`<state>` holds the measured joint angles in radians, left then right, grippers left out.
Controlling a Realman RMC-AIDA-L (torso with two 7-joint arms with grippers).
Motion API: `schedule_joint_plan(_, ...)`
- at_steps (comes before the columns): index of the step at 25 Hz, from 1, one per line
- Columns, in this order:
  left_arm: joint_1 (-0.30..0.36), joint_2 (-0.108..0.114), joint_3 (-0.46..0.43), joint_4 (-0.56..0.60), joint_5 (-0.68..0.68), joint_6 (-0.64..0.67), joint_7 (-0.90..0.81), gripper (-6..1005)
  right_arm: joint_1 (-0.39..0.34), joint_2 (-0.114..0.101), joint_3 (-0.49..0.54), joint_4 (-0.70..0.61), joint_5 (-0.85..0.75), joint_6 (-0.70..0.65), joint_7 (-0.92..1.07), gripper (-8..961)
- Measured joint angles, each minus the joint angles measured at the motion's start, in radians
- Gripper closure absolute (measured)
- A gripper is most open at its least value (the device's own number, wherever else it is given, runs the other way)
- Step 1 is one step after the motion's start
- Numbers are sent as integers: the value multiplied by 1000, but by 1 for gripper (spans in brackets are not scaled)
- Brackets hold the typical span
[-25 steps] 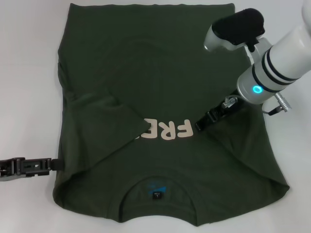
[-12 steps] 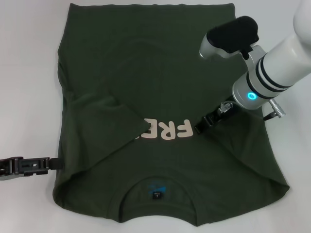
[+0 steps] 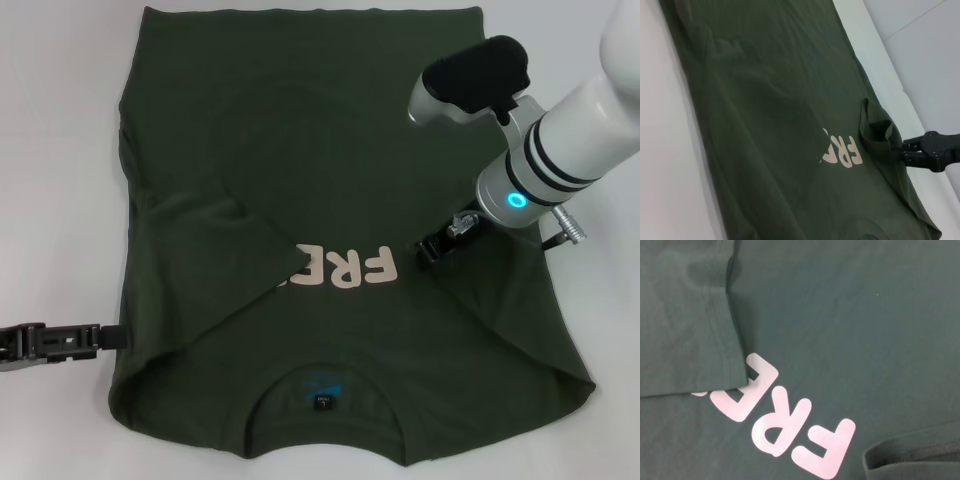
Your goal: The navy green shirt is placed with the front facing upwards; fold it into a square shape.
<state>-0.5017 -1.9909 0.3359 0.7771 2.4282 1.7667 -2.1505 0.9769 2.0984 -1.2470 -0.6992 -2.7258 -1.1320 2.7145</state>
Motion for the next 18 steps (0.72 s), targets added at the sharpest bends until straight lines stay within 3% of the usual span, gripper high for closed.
schedule_joint_plan(10,4,0,-2,2,0,4,3,166,-1,0,-15,-5,0,-1,2,815)
schedule_joint_plan(18,4,0,-2,2,0,5,3,167,-4,0,-19,-11,0,-3,0,915)
